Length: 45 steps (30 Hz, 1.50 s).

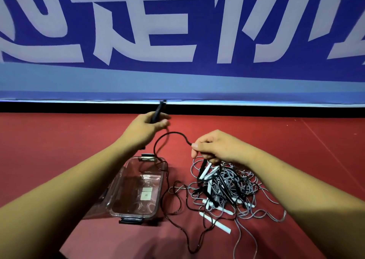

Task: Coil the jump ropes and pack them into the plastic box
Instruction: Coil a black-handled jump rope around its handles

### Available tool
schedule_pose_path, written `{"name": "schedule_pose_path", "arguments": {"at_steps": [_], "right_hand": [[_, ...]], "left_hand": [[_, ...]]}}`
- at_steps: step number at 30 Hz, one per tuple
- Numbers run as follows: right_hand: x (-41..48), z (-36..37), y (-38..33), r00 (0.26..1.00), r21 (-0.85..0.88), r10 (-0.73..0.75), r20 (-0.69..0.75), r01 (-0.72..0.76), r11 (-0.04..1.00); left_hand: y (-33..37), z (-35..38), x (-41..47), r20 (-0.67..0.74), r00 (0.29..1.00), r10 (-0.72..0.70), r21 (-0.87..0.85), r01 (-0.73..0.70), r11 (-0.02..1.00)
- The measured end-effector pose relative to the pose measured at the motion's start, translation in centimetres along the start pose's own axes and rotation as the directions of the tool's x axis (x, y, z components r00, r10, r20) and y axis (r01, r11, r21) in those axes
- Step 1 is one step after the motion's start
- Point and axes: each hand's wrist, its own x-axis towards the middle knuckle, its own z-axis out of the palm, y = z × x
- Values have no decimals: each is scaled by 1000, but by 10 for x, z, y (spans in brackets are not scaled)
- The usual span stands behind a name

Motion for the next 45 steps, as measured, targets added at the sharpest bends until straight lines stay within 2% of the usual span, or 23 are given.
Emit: {"name": "schedule_pose_path", "arguments": {"at_steps": [3, 5, 7, 9, 11, 16, 20, 21, 22, 23, 24, 25, 26, 27, 29, 31, 33, 35, 38, 40, 42, 43, 45], "right_hand": [[1, 4, -12, 998, 102, -66, 12, 64, 993], [3, 2, -15, 994, 172, -101, -38, 106, 979], [4, -1, -13, 990, 205, -120, -74, 133, 970], [3, -4, -6, 992, 224, -104, -74, 118, 968], [2, -9, 5, 997, 194, -51, -49, 60, 979], [3, -11, 27, 999, 138, 52, 3, -52, 989], [2, -3, 33, 990, -142, 144, 5, -142, 980], [2, -1, 36, 988, -183, 156, -23, -157, 970], [3, 0, 39, 986, -153, 155, -58, -162, 975], [5, 0, 41, 982, -31, 159, -98, -162, 986], [6, 1, 41, 975, 150, 169, -142, -147, 978], [9, 0, 38, 966, 347, 180, -185, -108, 932], [10, -1, 34, 956, 528, 198, -215, -57, 847], [12, -2, 27, 949, 682, 223, -222, -12, 731], [14, -3, 14, 949, 891, 257, -181, 48, 451], [15, -4, 1, 956, 975, 248, -154, 107, 196], [15, -4, -8, 951, 985, 254, -173, 174, 20], [14, -5, -14, 942, 969, 264, -206, 235, -81], [12, -7, -18, 931, 948, 291, -218, 273, -163], [12, -9, -19, 919, 939, 314, -239, 301, -164], [11, -14, -17, 894, 942, 351, -277, 325, -85], [12, -17, -14, 879, 946, 372, -299, 323, -1], [12, -22, -5, 837, 923, 407, -366, 272, 271]], "left_hand": [[18, 20, -15, 337, 934, 119, -35, -114, 993], [21, 27, -18, 430, 890, 151, -91, -124, 988], [21, 28, -15, 363, 923, 124, -186, -59, 981], [21, 24, -8, 193, 980, 40, -336, 28, 942], [20, 17, -3, 70, 997, -31, -477, 60, 877], [8, 12, -1, 45, 991, -125, -529, 130, 839], [9, 5, 7, -7, 979, -201, -675, 144, 724], [8, 1, 9, -33, 976, -216, -675, 137, 725], [7, -2, 11, -68, 974, -217, -619, 129, 775], [5, -5, 12, -95, 975, -203, -475, 135, 870], [1, -6, 11, -115, 976, -184, -238, 153, 959], [-2, -6, 9, -125, 977, -174, 8, 177, 984], [-6, -4, 8, -120, 977, -175, 162, 193, 968], [-9, -2, 7, -88, 978, -189, 194, 203, 960], [-14, 5, 2, 55, 976, -209, 26, 208, 978], [-14, 16, -7, 268, 951, -151, -120, 189, 975], [-16, 32, -16, 454, 888, -76, -192, 180, 965], [-19, 46, -22, 568, 822, -36, -241, 208, 948], [-15, 58, -29, 639, 769, -10, -212, 188, 959], [-8, 60, -30, 668, 744, -12, -200, 195, 960], [-2, 59, -30, 689, 725, 6, -256, 235, 938], [-1, 59, -29, 691, 722, 30, -283, 233, 930], [1, 56, -27, 682, 728, 64, -313, 211, 926]]}}
